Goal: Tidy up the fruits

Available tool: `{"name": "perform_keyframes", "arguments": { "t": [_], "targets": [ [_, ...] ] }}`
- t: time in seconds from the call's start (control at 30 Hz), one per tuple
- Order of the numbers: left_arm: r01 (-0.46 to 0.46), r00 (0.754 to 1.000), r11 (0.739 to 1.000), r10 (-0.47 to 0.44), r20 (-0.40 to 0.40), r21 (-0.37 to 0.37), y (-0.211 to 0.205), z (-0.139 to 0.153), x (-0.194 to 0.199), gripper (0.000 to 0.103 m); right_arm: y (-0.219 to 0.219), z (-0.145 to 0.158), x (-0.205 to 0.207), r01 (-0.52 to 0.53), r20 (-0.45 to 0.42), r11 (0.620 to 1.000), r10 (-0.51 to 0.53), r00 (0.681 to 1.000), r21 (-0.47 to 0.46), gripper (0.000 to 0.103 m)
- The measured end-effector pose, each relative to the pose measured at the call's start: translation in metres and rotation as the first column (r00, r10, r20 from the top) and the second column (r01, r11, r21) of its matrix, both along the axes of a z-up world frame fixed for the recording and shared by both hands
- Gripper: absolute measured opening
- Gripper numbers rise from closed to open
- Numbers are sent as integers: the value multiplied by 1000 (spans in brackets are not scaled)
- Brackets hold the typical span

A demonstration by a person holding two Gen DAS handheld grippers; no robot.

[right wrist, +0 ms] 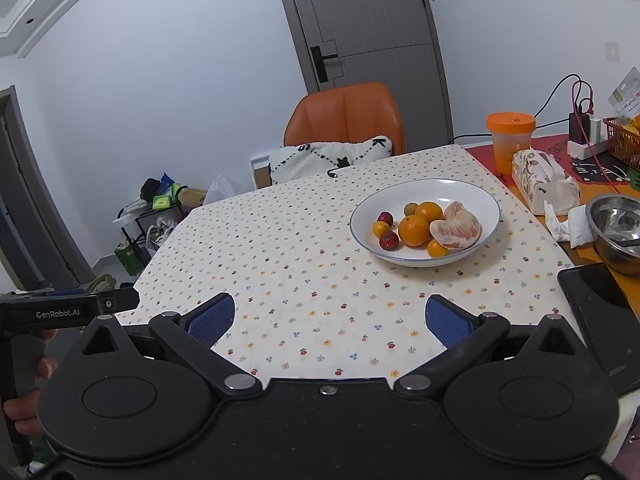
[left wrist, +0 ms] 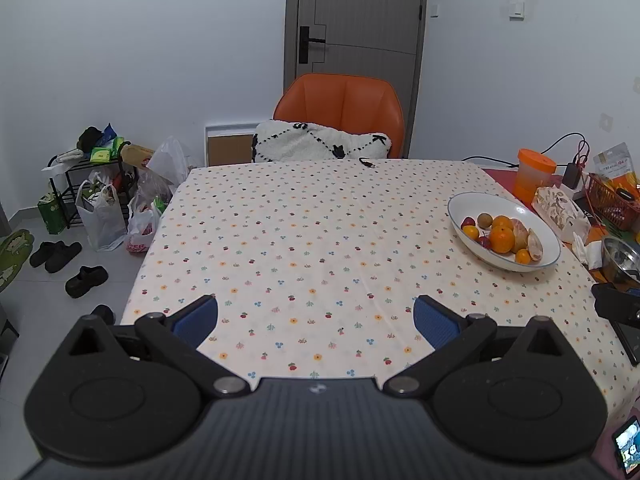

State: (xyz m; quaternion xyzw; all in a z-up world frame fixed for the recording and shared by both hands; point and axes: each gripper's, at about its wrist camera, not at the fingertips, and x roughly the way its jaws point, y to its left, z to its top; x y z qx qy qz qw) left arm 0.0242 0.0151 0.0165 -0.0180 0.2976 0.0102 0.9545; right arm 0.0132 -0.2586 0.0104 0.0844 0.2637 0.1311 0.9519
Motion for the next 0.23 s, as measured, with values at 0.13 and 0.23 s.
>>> {"name": "perform_keyframes", "arguments": {
  "t": [0.13,0.23],
  "targets": [
    [3,1000,1000,-3,-5,0,-1,-2,1,103,1,0,0,-2,0,1000,2,1000,-2,103],
    [5,1000,1000,-5,-9,0,-2,-3,1,103,1,0,0,-2,0,1000,2,1000,-1,103]
  ]
}}
